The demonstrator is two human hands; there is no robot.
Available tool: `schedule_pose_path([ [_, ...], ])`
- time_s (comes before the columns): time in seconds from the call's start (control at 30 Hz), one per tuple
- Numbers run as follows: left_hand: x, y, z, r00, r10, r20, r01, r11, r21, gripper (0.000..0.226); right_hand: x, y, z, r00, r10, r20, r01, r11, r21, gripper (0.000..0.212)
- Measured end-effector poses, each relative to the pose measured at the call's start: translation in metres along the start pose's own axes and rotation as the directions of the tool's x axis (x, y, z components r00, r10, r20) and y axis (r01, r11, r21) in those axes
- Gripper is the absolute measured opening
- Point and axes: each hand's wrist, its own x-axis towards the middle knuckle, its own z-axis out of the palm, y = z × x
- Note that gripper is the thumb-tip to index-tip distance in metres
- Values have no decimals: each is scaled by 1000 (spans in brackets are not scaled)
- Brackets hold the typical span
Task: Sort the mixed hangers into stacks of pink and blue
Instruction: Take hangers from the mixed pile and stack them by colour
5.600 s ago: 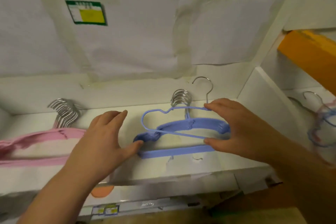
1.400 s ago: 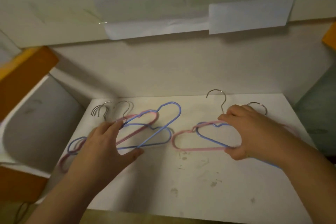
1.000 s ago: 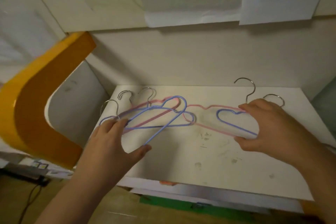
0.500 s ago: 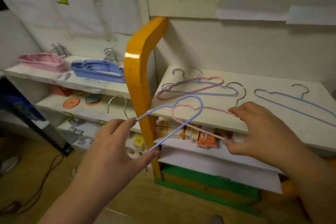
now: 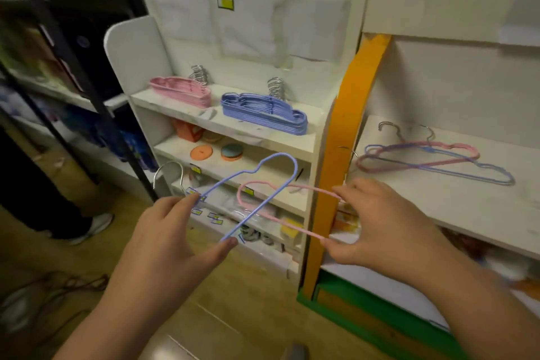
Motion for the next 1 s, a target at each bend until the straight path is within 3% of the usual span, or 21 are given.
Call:
schedule_pose_path([
  [0.23, 89, -54, -1, 1000, -20, -12, 21, 999, 43, 94, 109, -32, 31, 999, -27, -28, 28, 999, 21, 86],
  [0.4, 165, -89, -13, 998, -59, -19, 61, 995, 85, 95, 202, -44, 32, 999, -20, -30, 23, 996, 85, 80],
  [0.63, 255, -143, -7, 996, -86, 8, 85, 996, 3, 95, 296, -47, 33, 995, 71, -63, -67, 995, 68, 80],
  [0.83, 362, -185, 17, 995, 65, 76, -62, 997, -42, 92, 351, -45, 39, 967, 246, -64, -245, 969, 27, 74],
  [0.93, 424, -205, 26, 978, 164, 128, -149, 981, -122, 89, 371, -47, 38, 912, 388, -130, -388, 921, 31, 59],
  [1.0, 465, -213, 33, 958, 247, 144, -226, 963, -150, 88, 382, -50, 39, 860, 476, -184, -478, 878, 37, 68],
])
